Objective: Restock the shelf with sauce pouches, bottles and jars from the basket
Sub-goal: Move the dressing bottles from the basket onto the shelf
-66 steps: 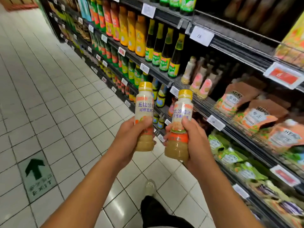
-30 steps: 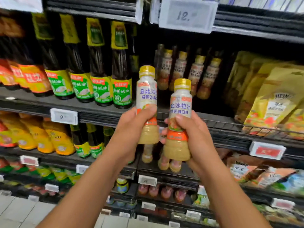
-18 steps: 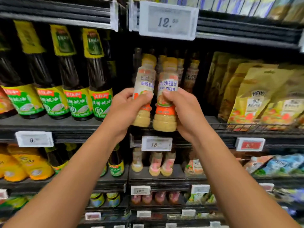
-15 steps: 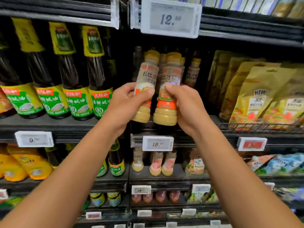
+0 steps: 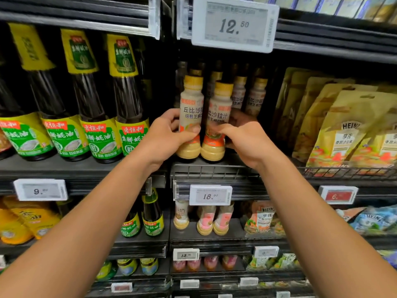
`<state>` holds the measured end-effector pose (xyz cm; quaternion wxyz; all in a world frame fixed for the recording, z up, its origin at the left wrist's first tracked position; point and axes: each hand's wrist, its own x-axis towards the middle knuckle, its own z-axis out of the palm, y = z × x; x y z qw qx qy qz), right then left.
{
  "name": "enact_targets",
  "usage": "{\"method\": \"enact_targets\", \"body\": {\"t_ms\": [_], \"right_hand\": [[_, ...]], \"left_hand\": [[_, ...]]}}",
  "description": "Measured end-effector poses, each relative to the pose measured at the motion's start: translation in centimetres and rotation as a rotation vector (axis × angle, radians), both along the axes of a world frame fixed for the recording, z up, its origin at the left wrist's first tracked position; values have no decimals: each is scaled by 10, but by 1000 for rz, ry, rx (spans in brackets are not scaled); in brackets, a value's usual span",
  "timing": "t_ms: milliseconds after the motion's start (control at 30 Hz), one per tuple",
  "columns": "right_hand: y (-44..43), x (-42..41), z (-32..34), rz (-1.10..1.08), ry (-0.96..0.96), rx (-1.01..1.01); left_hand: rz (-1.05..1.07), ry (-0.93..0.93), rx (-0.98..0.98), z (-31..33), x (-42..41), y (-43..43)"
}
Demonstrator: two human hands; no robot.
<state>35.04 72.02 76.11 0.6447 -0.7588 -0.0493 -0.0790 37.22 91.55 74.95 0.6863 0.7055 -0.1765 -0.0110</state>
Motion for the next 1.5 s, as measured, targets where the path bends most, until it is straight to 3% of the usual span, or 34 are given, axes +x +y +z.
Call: {"method": "enact_targets", "body": {"t_ms": [367, 567, 667, 900, 1133, 1500], "right_hand": [[-11, -1, -2, 66, 154, -17], [-14, -4, -1, -12, 240, -420], [-15, -1, 0, -54, 302, -511], [-13, 20, 1, -15, 328, -512], [-16, 53, 2, -115, 227, -653], [-18, 74, 1, -132, 193, -694]], "left_hand": [[-3, 41, 66, -11, 2, -2], [98, -65, 483, -12, 1, 7], [138, -72, 564, -12, 4, 7], [248, -115, 604, -13, 19, -5], [331, -24, 610, -11, 43, -20], [346, -18, 646, -12, 62, -31]]}}
